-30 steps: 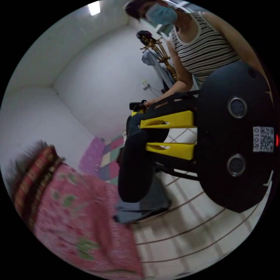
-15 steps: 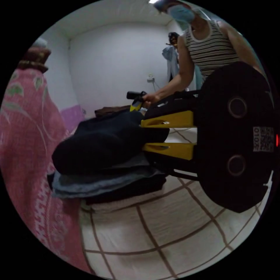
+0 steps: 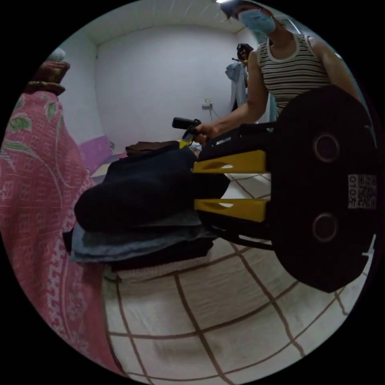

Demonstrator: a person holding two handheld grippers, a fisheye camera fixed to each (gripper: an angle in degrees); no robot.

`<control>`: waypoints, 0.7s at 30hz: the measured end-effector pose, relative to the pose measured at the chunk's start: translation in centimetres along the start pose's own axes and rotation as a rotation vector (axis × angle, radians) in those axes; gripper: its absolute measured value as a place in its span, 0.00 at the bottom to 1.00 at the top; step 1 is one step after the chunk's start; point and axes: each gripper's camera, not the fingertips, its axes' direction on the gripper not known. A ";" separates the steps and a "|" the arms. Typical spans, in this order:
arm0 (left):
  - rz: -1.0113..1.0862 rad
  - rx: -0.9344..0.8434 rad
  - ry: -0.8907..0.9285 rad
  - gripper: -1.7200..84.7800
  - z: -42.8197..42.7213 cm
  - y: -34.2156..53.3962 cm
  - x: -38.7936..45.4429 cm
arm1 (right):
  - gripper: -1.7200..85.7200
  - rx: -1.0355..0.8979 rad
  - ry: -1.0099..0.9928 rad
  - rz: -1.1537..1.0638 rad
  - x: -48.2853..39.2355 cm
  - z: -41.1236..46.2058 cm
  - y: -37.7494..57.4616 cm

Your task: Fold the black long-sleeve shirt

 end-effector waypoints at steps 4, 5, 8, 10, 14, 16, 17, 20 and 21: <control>0.039 0.162 -0.167 0.14 -4.6 3.0 5.1 | 0.09 0.121 0.226 -0.099 -4.2 -1.3 4.3; 0.082 0.223 -0.271 0.14 -5.9 3.8 7.5 | 0.08 0.164 0.260 -0.121 -5.0 -1.7 5.0; 0.233 0.283 -0.480 0.13 -6.1 3.9 14.0 | 0.09 0.333 0.452 -0.324 -10.0 -1.2 7.4; 0.315 0.255 -0.551 0.13 -4.4 3.0 17.2 | 0.09 0.274 0.510 -0.423 -12.3 1.9 7.6; 0.321 0.193 -0.758 0.12 0.3 1.9 20.8 | 0.07 0.123 0.530 -0.346 -11.0 6.7 8.5; 0.291 0.190 -0.821 0.11 1.3 2.2 21.4 | 0.07 0.036 0.588 -0.293 -9.7 9.1 10.6; 0.288 0.201 -0.834 0.11 1.5 2.7 22.0 | 0.07 0.027 0.597 -0.290 -9.5 9.6 11.3; 0.339 0.184 -0.921 0.10 2.0 4.3 24.8 | 0.07 0.010 0.664 -0.302 -10.0 11.3 14.7; 0.345 0.181 -0.937 0.10 2.0 4.7 25.5 | 0.07 -0.003 0.684 -0.305 -10.5 11.7 16.1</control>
